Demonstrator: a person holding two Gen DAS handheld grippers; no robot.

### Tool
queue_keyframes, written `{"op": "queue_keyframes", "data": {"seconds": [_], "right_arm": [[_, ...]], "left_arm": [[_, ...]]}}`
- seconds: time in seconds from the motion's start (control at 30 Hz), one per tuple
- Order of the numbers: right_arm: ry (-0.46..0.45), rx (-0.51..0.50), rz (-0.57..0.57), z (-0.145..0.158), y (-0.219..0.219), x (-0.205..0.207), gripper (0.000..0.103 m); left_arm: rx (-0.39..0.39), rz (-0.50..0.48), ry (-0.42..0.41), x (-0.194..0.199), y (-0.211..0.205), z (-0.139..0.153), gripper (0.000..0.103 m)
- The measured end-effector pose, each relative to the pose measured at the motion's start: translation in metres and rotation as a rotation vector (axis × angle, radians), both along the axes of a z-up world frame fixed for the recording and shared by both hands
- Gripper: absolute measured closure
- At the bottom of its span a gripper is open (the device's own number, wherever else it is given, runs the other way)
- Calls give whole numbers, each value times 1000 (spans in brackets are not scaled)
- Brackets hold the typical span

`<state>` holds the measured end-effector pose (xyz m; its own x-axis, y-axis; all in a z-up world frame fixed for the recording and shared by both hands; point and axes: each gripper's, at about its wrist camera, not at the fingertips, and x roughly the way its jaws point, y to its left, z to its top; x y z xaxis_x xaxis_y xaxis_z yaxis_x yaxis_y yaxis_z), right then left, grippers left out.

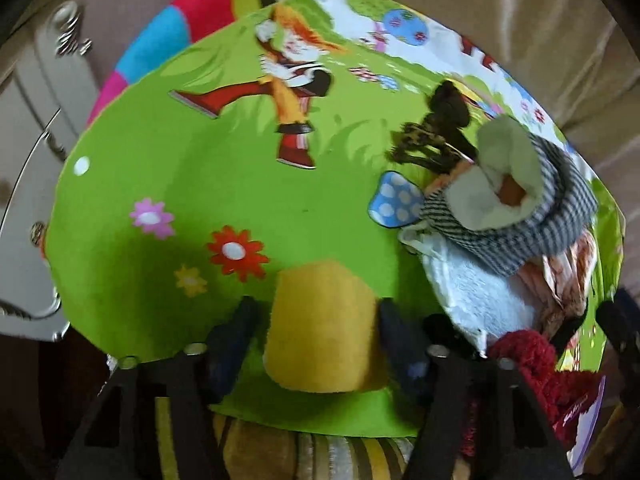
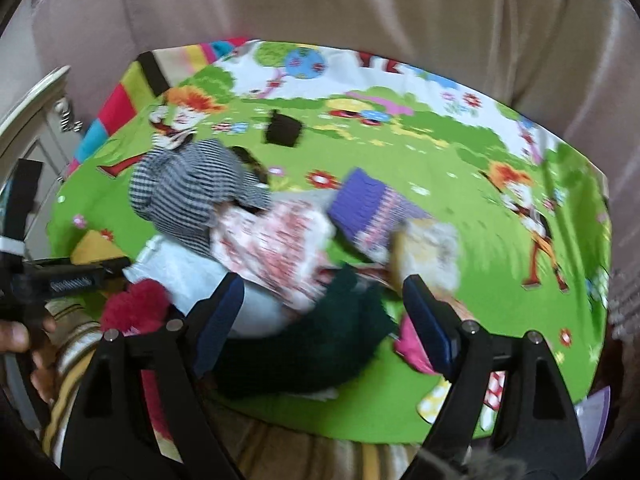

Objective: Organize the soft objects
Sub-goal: 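Grasp the yellow sponge with the left gripper while the right gripper grasps the checked cloth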

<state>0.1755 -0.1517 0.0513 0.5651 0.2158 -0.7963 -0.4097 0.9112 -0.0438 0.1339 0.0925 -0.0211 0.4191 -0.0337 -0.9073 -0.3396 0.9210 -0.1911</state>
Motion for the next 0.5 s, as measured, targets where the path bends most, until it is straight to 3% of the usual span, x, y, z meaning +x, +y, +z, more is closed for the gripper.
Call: {"op": "queue_keyframes", "data": {"seconds": [0.17, 0.5], "right_arm": [[39, 72, 81, 5, 31, 8, 15], [89, 96, 89, -5, 84, 40, 13]], "left_arm": [[48, -31, -22, -3, -10, 3, 73], [77, -5, -50, -8, -6, 8, 75]]}}
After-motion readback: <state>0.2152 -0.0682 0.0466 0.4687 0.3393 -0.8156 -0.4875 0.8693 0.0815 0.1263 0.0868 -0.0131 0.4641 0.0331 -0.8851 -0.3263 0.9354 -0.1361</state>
